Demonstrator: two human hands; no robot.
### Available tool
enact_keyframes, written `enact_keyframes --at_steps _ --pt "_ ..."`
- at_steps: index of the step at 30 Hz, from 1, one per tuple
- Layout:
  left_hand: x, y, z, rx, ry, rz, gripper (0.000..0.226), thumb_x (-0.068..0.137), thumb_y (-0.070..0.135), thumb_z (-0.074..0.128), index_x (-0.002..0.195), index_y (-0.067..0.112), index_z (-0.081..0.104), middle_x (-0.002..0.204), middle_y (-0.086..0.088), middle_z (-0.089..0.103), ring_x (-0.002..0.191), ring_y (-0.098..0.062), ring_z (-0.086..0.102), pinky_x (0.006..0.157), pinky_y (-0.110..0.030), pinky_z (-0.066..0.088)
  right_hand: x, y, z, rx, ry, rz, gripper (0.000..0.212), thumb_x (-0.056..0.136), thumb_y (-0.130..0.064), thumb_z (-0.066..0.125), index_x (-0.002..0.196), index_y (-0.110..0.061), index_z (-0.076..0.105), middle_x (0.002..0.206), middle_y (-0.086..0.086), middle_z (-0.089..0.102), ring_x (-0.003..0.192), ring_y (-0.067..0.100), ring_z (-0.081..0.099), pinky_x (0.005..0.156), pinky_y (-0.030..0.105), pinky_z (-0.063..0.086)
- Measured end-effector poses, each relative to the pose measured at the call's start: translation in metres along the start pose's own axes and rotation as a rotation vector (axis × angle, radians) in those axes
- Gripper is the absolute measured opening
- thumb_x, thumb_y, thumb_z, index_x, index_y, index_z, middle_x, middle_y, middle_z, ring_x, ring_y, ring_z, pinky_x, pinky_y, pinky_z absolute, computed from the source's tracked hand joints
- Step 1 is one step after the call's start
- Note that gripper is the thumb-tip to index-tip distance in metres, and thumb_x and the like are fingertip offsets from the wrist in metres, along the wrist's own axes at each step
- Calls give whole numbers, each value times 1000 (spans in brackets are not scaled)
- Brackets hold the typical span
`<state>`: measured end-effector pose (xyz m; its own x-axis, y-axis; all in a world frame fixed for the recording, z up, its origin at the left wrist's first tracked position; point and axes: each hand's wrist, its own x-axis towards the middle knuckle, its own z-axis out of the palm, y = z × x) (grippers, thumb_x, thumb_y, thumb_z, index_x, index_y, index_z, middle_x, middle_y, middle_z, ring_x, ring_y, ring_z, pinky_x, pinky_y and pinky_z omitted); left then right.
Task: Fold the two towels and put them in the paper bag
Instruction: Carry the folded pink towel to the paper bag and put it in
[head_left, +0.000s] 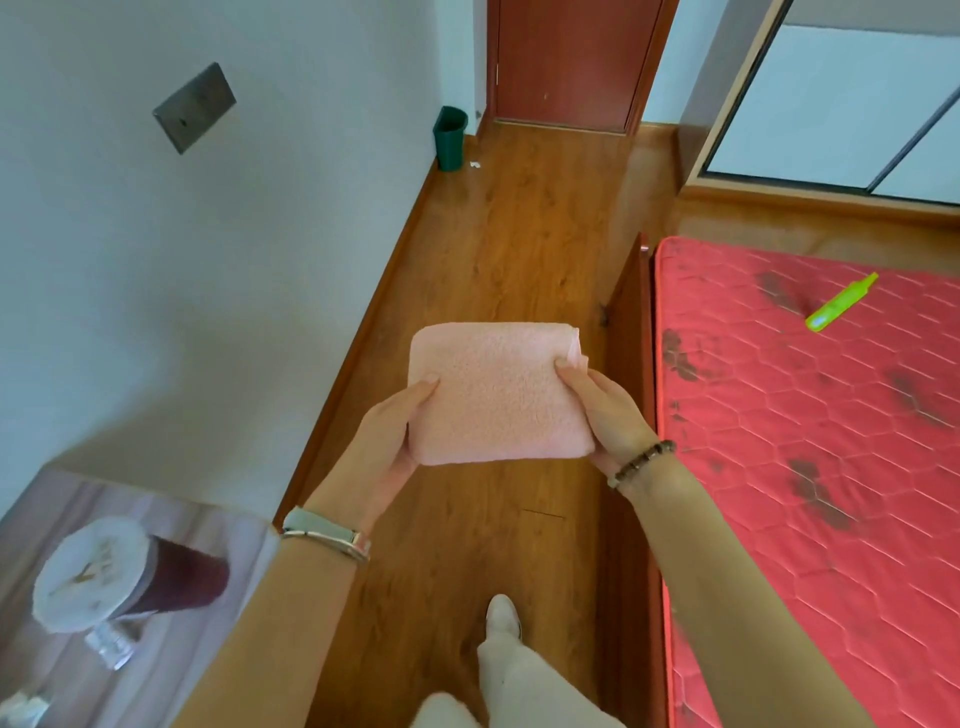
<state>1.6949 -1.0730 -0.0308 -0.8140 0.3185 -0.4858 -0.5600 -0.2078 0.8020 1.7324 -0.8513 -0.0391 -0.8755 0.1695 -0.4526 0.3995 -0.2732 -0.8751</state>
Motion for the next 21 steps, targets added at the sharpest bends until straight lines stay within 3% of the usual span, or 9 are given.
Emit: enact_keyframes --at_steps 7,9,13,17,21 --pt "63 33 11 -32 -25 -25 47 87 28 68 129 15 52 116 -11 62 105 -26 66 71 -36 63 58 -27 -3 -20 27 -7 46 94 -44 57 128 -12 55 123 12 66 111 29 66 95 55 52" --pt "81 41 12 -10 -44 -28 47 86 31 70 129 18 55 120 -12 63 111 -29 66 79 -40 61 72 -32 -3 -7 31 -1 46 94 -43 56 128 -11 54 123 12 66 111 29 66 95 54 52" --pt "119 58 13 46 2 -26 27 94 34 62 119 23 59 117 -10 65 115 -30 64 98 -47 54 105 -45 -4 4 20 -8 47 96 -40 55 132 -9 51 125 12 64 112 28 66 96 53 52" --pt "162 84 17 67 -15 -47 29 93 35 65 118 23 59 118 -11 63 118 -33 61 105 -52 49 143 -61 -2 15 51 -31 50 94 -41 58 131 -9 51 126 10 64 113 27 65 97 52 52" --pt "212 119 18 91 -66 -65 21 96 31 59 116 22 59 114 -10 64 110 -29 64 105 -51 48 188 -81 7 57 99 -40 62 86 -48 64 133 -10 51 127 7 64 114 25 65 97 52 52"
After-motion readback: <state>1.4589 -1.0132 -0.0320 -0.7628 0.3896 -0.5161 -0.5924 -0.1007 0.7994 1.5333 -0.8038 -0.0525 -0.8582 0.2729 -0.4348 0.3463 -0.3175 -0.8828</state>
